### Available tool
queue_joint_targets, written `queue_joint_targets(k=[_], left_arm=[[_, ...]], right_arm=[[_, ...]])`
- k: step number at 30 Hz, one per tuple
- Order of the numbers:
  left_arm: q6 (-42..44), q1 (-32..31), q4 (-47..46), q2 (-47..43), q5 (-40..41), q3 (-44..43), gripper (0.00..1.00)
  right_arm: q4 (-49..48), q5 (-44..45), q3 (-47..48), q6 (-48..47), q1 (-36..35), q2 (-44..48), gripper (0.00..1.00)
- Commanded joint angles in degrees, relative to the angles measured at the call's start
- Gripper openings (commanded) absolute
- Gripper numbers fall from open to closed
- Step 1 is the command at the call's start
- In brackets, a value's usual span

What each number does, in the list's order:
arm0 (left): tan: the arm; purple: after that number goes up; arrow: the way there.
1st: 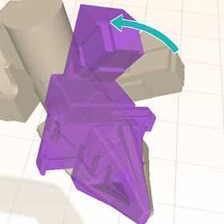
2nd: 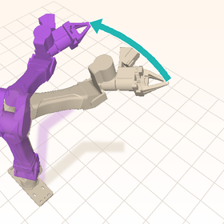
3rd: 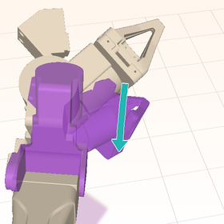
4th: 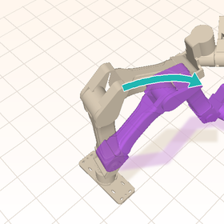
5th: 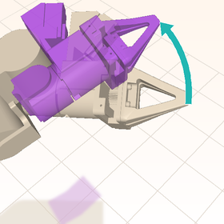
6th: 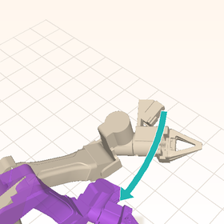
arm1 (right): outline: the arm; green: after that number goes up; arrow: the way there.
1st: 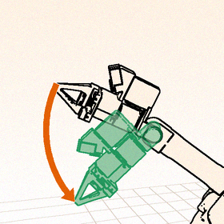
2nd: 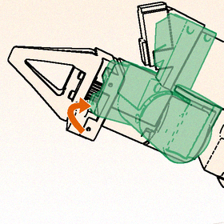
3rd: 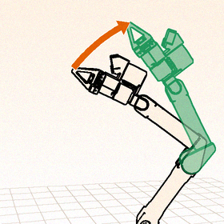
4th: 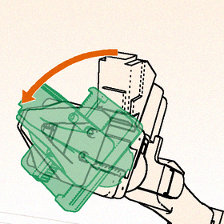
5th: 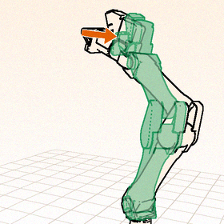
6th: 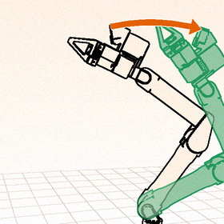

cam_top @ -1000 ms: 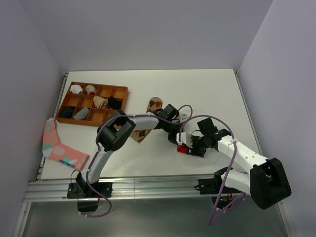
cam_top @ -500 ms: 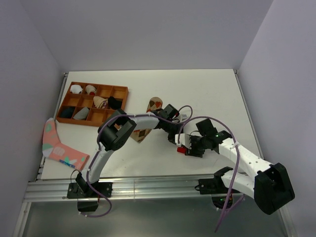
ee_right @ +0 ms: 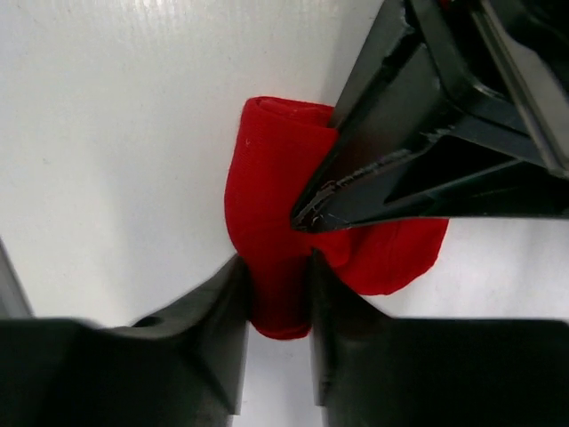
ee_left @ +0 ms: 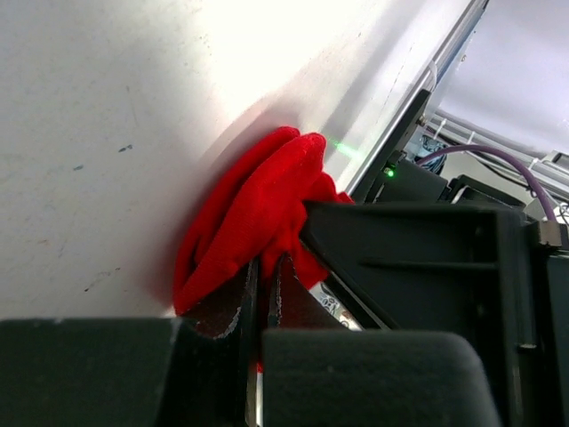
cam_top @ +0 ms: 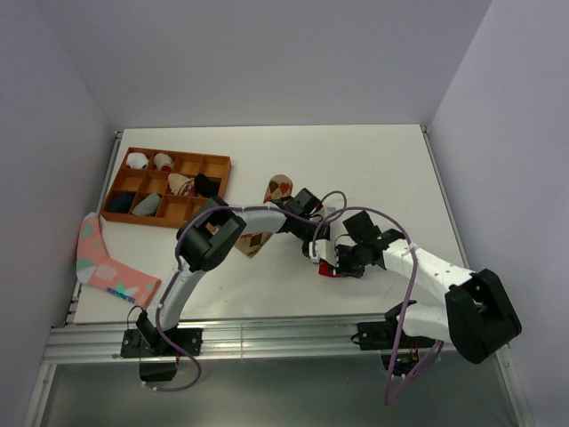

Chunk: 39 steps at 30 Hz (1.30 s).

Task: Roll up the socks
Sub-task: Roll the sock at the center of the board.

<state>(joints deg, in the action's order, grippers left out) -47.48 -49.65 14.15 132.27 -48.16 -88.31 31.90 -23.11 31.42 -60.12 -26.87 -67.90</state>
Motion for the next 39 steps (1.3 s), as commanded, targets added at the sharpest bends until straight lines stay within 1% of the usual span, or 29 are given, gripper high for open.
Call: queue_joint_targets(k=[1, 2, 4, 6, 8, 9, 10, 12, 13, 16, 17, 21, 22, 23, 25, 26, 29, 31, 32, 33, 34, 36, 39], left_arm=[[3.5, -1.0, 6.2, 5.1, 9.5, 4.7, 0.00], [3.1, -1.0, 5.5, 4.5, 9.4, 5.9, 0.02], [0.6, -1.0, 1.7, 3.4, 9.4, 7.6, 0.05], [-2.3, -0.9, -1.0, 1.6, 9.7, 10.2, 0.11], [-5.9, -1.0, -8.6, -0.8, 10.6, 13.4, 0.14], [-6.0, -0.9, -8.6, -1.7, 11.0, 14.6, 0.15], [-8.3, -0.9, -13.0, -2.5, 11.8, 16.9, 0.18], [-11.0, -0.9, -17.4, -5.1, 13.4, 19.2, 0.21], [-11.9, -0.9, -21.1, -6.0, 16.0, 21.3, 0.25], [-15.3, -0.8, -27.5, -9.1, 20.4, 24.9, 0.25], [-16.3, -0.7, -31.3, -10.4, 21.5, 27.0, 0.25], [-18.3, -0.7, -36.6, -13.9, 27.7, 31.4, 0.28], [-18.2, -0.7, -37.9, -14.7, 28.9, 33.1, 0.30], [-17.9, -0.7, -38.6, -16.4, 31.3, 33.8, 0.31], [-16.4, -0.7, -40.6, -18.9, 33.0, 35.7, 0.32], [-15.8, -0.7, -41.0, -19.8, 35.4, 36.5, 0.33], [-11.9, -1.0, -43.6, -23.3, 38.6, 39.0, 0.34], [-6.8, -1.2, -46.7, -26.3, 41.2, 41.4, 0.35], [-4.4, -1.8, -46.8, -27.3, 42.9, 41.8, 0.35], [1.2, -2.3, -47.4, -28.4, 45.1, 42.3, 0.35], [3.9, -3.3, -48.1, -30.2, 46.3, 43.1, 0.34], [9.7, -4.5, -50.0, -31.8, 46.8, 44.2, 0.35], [13.4, -4.8, -52.6, -32.8, 43.5, 44.5, 0.37]], right_arm=[[-0.8, -0.9, 2.4, 2.9, -0.4, -1.9, 0.28], [-0.4, -1.3, 2.9, 3.2, -0.3, -2.4, 0.24], [1.6, -2.5, 4.2, 2.5, 0.7, -3.0, 0.23], [4.0, -4.2, 5.6, 1.7, 1.6, -4.4, 0.22], [6.8, -6.1, 7.2, -0.9, 3.5, -6.8, 0.20], [8.0, -6.7, 7.8, -0.9, 4.3, -7.7, 0.20], [9.0, -7.4, 8.4, -2.4, 5.0, -8.7, 0.20], [11.8, -9.1, 10.1, -3.7, 7.5, -11.4, 0.20], [12.7, -9.6, 10.8, -4.8, 8.2, -12.2, 0.20], [16.1, -10.7, 13.1, -6.1, 10.6, -15.2, 0.20], [16.6, -10.6, 13.7, -6.2, 10.9, -16.6, 0.20], [19.7, -10.4, 16.5, -6.6, 12.1, -20.5, 0.21], [20.3, -10.4, 17.0, -6.8, 12.3, -22.3, 0.21], [21.4, -10.4, 18.3, -6.6, 12.5, -23.4, 0.20], [22.8, -10.7, 19.7, -6.9, 13.1, -26.2, 0.20], [23.8, -11.0, 20.9, -6.9, 13.2, -27.0, 0.20], [25.6, -10.8, 23.4, -6.1, 13.9, -30.3, 0.20], [26.5, -10.8, 24.7, -5.3, 14.3, -33.0, 0.20], [27.7, -10.8, 26.1, -5.1, 14.4, -33.9, 0.20], [28.0, -10.8, 26.7, -4.2, 14.4, -34.6, 0.20], [28.3, -10.7, 27.1, -4.1, 14.7, -35.8, 0.20], [29.3, -10.4, 28.4, -3.3, 14.7, -37.1, 0.20], [30.9, -10.6, 30.3, -2.8, 14.9, -39.9, 0.20]])
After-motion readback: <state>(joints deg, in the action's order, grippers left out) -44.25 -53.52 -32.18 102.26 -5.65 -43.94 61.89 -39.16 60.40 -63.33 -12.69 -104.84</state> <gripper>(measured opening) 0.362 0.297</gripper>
